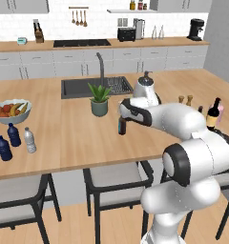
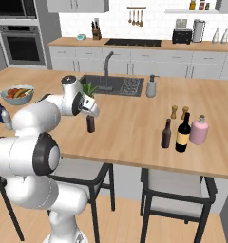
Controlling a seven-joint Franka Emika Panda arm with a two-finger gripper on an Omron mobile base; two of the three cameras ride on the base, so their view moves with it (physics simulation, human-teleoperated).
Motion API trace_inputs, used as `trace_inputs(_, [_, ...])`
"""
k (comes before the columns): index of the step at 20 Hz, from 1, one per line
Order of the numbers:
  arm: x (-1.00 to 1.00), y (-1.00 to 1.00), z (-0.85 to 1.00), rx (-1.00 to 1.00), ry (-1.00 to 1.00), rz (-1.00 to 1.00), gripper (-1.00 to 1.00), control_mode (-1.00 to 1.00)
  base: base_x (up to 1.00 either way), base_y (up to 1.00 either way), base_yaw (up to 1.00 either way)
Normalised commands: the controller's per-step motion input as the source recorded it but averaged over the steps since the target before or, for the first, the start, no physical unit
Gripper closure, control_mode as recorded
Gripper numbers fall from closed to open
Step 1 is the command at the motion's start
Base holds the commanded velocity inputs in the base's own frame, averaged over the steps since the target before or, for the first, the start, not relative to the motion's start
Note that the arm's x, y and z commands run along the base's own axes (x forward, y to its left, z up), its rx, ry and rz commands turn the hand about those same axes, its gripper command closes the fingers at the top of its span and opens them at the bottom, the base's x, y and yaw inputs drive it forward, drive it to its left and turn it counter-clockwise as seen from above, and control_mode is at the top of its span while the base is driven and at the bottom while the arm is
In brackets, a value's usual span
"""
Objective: Move the plastic bottles in the middle to the plastics group, and the glass bottles in the middle to the glass group.
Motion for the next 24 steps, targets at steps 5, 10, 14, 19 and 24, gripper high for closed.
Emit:
trace_inputs(5, [0.0, 0.21, -0.4, -0.12, 0.01, 0.13, -1.0, -1.0, 0.0, 0.0, 0.0])
trace_inputs(10, [0.18, 0.0, -0.33, 0.01, 0.0, 0.11, -1.0, -1.0, 0.0, 0.0, 0.0])
trace_inputs(14, [0.53, 0.0, -0.13, 0.0, 0.0, 0.06, -1.0, -1.0, 0.0, 0.0, 0.0])
trace_inputs(19, [0.48, 0.0, 0.0, 0.0, 0.01, 0.03, -1.0, -1.0, 0.0, 0.0, 0.0])
trace_inputs(24, [0.19, 0.0, 0.0, 0.0, 0.0, 0.0, -1.0, -1.0, 0.0, 0.0, 0.0])
